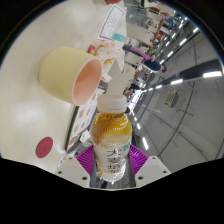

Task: Pour water

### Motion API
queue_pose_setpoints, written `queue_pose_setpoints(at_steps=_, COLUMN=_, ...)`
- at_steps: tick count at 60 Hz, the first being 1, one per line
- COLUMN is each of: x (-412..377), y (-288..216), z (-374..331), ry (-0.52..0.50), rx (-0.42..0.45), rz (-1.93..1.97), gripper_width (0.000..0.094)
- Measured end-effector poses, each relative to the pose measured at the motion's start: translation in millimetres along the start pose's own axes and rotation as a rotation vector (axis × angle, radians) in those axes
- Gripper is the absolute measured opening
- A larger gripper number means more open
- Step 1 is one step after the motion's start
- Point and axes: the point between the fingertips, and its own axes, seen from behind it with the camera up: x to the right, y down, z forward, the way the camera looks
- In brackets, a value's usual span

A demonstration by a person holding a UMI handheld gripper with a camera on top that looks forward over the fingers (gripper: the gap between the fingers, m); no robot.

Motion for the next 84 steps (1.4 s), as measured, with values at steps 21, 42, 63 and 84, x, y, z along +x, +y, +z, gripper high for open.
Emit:
queue_pose_setpoints(at_steps=21, x=-6.2, y=-2.9, z=7.7, ry=-0.093, rx=0.033, rz=0.180, gripper_width=0.0436)
queue_pose_setpoints(at_steps=42, x=-1.4, y=57.4, z=-6.9, ry=-0.284, rx=0.079, rz=1.328, gripper_width=0.0435)
queue_pose_setpoints(at_steps=63, x=-109.5, y=51.6, z=21.6, ry=-0.482, rx=0.020, rz=1.834, gripper_width=0.0436)
queue_pose_setpoints(at_steps=84, x=-149.7, y=49.4, z=21.0, ry=-0.533, rx=-0.012, rz=1.938, gripper_width=0.0589)
